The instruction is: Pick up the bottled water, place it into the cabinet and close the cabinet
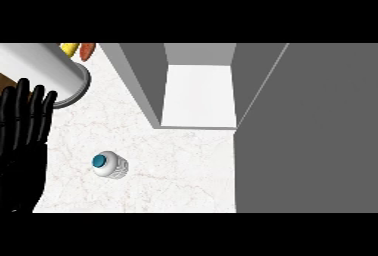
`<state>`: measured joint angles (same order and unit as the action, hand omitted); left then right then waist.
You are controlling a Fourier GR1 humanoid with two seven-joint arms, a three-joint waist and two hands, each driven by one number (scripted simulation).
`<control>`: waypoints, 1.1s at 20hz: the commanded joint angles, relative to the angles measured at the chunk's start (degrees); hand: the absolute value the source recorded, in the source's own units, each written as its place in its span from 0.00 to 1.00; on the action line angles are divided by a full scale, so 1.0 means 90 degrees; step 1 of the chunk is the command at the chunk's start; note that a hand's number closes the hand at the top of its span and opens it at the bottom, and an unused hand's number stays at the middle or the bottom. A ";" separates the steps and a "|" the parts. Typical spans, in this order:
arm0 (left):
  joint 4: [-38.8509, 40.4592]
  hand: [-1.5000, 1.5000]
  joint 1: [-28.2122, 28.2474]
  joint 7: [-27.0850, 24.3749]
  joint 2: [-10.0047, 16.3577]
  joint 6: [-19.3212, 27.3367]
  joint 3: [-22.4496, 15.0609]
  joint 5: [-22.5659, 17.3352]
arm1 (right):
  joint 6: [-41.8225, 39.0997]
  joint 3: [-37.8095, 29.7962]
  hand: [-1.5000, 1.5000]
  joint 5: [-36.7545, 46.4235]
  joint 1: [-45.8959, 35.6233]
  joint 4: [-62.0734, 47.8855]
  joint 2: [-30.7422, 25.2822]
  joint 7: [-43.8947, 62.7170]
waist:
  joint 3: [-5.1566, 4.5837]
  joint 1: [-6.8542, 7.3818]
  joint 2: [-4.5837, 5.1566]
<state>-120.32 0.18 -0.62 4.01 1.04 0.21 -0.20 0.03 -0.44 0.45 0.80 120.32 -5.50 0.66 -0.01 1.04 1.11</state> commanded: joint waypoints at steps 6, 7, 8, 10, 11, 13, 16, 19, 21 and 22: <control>0.0345 0.00 0.0211 -0.0455 0.1039 -0.2074 0.0507 -0.1860 | -0.0251 0.0238 0.00 -0.0337 0.0933 0.1222 0.0141 -0.0175 | -0.0009 -0.0249 -0.0156; 0.0479 0.00 0.0658 0.0664 0.0759 -0.1806 -0.0004 -0.1922 | -0.0504 0.0536 0.00 -0.0806 0.1076 0.0497 0.0184 0.0669 | -0.0001 -0.0202 -0.0120; 0.0389 0.00 0.0800 0.0759 0.0894 -0.2010 0.0141 -0.2298 | -0.0481 0.0643 0.00 -0.0828 0.1275 0.0551 0.0271 0.0672 | -0.0002 -0.0146 -0.0140; 0.0040 0.00 0.0788 0.1272 0.1206 -0.2075 0.0425 -0.2715 | -0.0342 0.0724 0.00 -0.0896 0.1455 0.1365 0.0230 0.1317 | -0.0003 -0.0147 -0.0160; -0.0247 0.00 0.1038 0.1336 0.1047 -0.1963 0.0214 -0.2648 | -0.0502 0.0818 0.00 -0.1054 0.2026 0.1860 0.0127 0.1464 | 0.0000 -0.0186 -0.0181; -0.0264 0.00 0.1299 0.1338 0.1399 -0.2351 0.0760 -0.3240 | -0.0381 0.1018 0.00 -0.0982 0.2163 0.2194 0.0237 0.1593 | -0.0003 -0.0132 -0.0163; -0.0986 0.00 0.1703 0.1579 0.1326 -0.2286 0.0702 -0.3224 | -0.0405 0.1095 0.00 -0.1023 0.2645 0.2909 0.0155 0.1882 | 0.0000 -0.0120 -0.0154; -0.0733 0.00 0.1457 0.1873 0.1322 -0.2167 0.0966 -0.3376 | -0.0406 0.1388 0.00 -0.0764 0.2781 0.2750 0.0354 0.1601 | 0.0000 -0.0132 -0.0137; -0.0954 0.00 0.2258 0.1472 0.1040 -0.2492 0.0731 -0.2877 | -0.0614 0.1419 0.00 -0.0789 0.3420 0.2789 0.0328 0.1175 | 0.0001 -0.0135 -0.0148; -0.0833 0.00 0.2367 0.1171 0.0936 -0.2644 0.0808 -0.2788 | -0.0560 0.1445 0.00 -0.0765 0.3297 0.3106 0.0206 0.1582 | -0.0002 -0.0123 -0.0146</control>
<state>-127.50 17.25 12.45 14.44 -20.44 7.23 -27.45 -4.82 11.08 -6.62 26.43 140.59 -2.97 11.64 -0.01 -0.12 -0.22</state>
